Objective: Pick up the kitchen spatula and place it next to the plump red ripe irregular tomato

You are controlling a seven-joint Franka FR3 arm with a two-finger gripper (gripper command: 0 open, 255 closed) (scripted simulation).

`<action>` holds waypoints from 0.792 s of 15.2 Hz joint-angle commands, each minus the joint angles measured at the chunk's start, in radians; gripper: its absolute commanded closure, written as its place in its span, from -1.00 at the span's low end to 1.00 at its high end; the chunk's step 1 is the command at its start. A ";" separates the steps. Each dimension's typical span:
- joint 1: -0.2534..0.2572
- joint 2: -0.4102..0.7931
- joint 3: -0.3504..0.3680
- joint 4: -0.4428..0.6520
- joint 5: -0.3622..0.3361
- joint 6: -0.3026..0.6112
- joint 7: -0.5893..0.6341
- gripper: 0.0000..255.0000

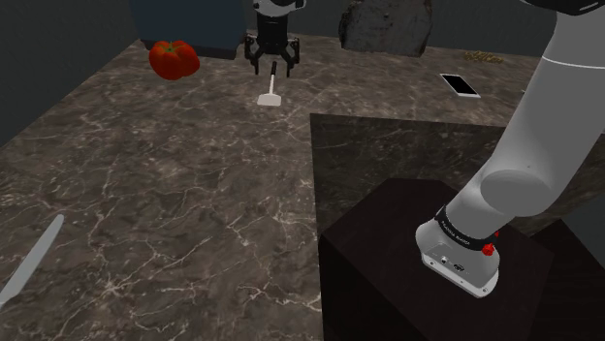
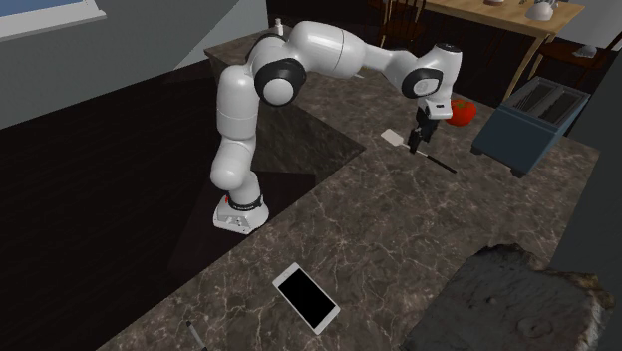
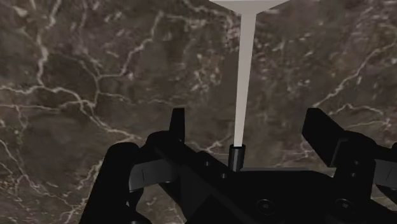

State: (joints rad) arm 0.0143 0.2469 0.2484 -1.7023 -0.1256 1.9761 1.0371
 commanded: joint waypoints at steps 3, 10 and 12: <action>0.002 -0.015 0.003 0.047 0.006 -0.062 -0.004 -1.00; 0.004 -0.023 0.005 0.096 0.010 -0.118 -0.007 -1.00; 0.004 -0.023 0.005 0.096 0.010 -0.118 -0.007 -1.00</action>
State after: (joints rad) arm 0.0179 0.2236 0.2532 -1.6067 -0.1160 1.8581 1.0300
